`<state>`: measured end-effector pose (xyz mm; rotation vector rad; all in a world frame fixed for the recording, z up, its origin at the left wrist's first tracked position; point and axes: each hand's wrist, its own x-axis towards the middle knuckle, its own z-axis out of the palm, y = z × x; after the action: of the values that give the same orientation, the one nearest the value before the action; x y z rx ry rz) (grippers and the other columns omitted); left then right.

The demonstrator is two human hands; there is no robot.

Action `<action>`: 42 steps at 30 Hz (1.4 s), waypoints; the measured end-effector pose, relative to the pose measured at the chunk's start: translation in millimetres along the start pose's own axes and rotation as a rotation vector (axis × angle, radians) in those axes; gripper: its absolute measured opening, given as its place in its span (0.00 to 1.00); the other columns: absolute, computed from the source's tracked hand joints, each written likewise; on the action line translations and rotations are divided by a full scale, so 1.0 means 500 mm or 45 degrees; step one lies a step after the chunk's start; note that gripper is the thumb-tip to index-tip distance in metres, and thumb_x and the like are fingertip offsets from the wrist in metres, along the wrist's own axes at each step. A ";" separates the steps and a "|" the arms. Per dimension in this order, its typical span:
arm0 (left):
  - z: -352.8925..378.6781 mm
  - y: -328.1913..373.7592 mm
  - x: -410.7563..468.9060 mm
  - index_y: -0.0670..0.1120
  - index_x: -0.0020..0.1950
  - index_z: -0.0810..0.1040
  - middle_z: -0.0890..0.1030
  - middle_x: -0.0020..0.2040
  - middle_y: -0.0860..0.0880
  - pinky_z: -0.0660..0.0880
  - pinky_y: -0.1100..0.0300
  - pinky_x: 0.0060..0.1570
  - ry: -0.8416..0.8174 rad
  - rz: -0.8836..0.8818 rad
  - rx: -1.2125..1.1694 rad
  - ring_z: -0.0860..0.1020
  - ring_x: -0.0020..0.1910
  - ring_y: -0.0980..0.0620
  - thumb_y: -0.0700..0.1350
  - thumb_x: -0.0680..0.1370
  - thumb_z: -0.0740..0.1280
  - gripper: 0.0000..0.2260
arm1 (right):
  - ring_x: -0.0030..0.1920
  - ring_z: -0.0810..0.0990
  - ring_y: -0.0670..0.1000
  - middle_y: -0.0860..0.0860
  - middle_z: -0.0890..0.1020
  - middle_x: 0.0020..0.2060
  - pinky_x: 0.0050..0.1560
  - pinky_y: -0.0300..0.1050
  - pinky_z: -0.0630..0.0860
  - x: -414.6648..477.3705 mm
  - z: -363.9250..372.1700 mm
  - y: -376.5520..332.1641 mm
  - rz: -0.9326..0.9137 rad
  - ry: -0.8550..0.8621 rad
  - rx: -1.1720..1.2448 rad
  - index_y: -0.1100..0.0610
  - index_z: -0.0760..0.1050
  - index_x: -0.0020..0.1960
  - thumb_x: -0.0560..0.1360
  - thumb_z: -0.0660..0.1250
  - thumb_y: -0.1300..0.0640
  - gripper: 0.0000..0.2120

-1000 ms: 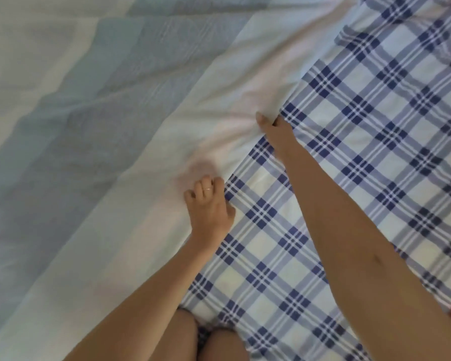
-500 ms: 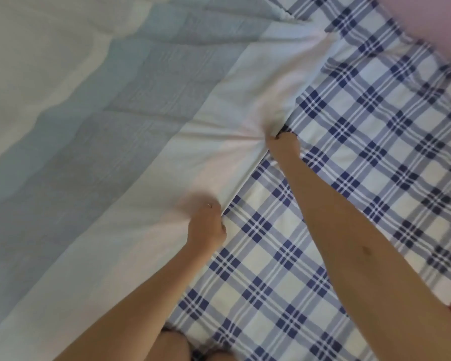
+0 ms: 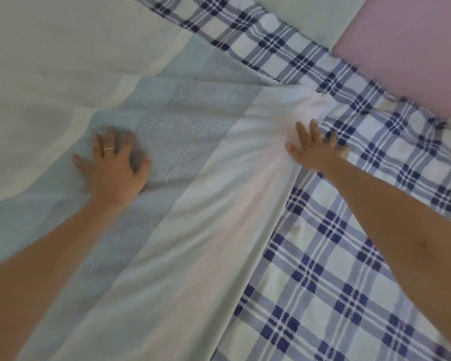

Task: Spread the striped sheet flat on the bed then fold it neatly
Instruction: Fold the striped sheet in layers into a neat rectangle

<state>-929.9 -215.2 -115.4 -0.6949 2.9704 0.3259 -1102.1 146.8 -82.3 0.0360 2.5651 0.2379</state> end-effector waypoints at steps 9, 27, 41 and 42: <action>0.042 -0.012 0.061 0.51 0.77 0.58 0.58 0.77 0.45 0.48 0.26 0.63 0.036 -0.005 0.129 0.55 0.75 0.37 0.61 0.73 0.52 0.33 | 0.77 0.48 0.58 0.46 0.51 0.77 0.67 0.74 0.48 0.025 -0.007 -0.288 -0.991 0.428 -0.133 0.42 0.50 0.77 0.74 0.40 0.32 0.33; 0.012 -0.020 0.089 0.50 0.76 0.58 0.54 0.78 0.44 0.45 0.28 0.67 -0.166 -0.037 0.070 0.53 0.76 0.39 0.62 0.70 0.55 0.36 | 0.65 0.70 0.59 0.55 0.74 0.63 0.65 0.55 0.64 0.270 -0.305 -0.590 -0.425 0.233 0.532 0.58 0.66 0.68 0.76 0.62 0.42 0.27; 0.010 -0.016 0.092 0.49 0.72 0.64 0.63 0.74 0.43 0.48 0.29 0.67 -0.113 -0.041 0.027 0.60 0.73 0.39 0.62 0.68 0.58 0.34 | 0.52 0.76 0.60 0.58 0.77 0.55 0.52 0.53 0.70 0.320 -0.208 -0.686 -0.983 1.103 0.172 0.54 0.76 0.55 0.76 0.62 0.53 0.10; 0.010 -0.017 0.090 0.49 0.72 0.65 0.63 0.74 0.43 0.48 0.29 0.67 -0.099 -0.039 0.029 0.60 0.73 0.39 0.62 0.68 0.58 0.34 | 0.56 0.75 0.60 0.59 0.76 0.57 0.54 0.53 0.69 0.331 -0.225 -0.688 -0.900 1.070 0.184 0.55 0.76 0.54 0.76 0.62 0.49 0.12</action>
<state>-966.4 -240.8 -127.0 -0.7080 2.8828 0.3087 -1293.8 -197.3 -137.7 -1.1064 3.1758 -0.2660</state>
